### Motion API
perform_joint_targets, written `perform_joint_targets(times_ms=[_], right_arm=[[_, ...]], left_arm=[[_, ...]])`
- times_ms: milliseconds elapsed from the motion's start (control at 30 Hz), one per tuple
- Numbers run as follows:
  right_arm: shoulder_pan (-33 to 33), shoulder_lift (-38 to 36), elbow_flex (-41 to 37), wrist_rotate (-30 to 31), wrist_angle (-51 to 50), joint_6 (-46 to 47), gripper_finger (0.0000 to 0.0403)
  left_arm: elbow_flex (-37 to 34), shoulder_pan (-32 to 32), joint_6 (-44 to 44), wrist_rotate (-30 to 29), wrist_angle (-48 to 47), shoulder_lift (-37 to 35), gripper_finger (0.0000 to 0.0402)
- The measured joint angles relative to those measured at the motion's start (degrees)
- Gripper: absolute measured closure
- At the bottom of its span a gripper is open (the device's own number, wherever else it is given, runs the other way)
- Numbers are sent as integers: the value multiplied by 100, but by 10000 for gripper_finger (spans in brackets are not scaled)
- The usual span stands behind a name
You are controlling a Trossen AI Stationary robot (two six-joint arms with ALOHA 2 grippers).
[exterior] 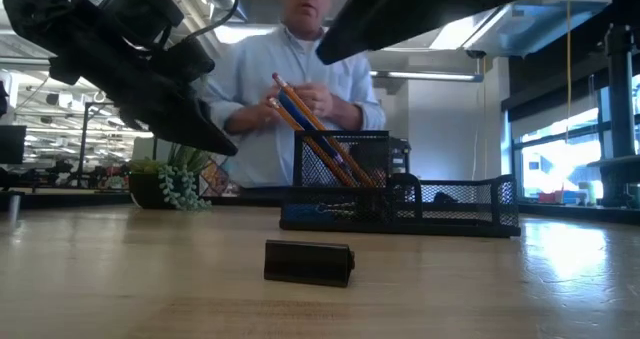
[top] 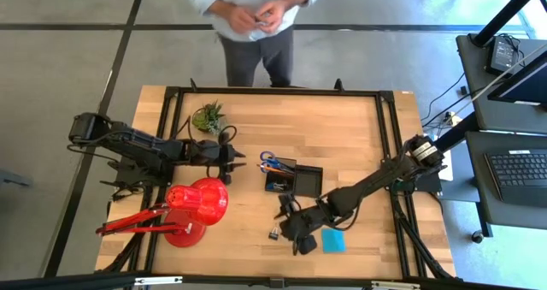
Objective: Pick and place office supplies into organizer
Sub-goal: Put the black binder clip into the black desk organizer
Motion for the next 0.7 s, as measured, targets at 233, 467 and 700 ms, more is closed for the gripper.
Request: perform_joint_targets(times_ms=[233,467,700], right_arm=[[-444,49,-5,-1547,46,-137,163],[-506,49,0,-1667,221,-706,163],[-507,226,413,-1727,34,-983,163]], left_arm=[[0,-222,151,171,6,0,288],[0,-244,149,151,0,0,288],[0,-244,149,137,2,-1,288]])
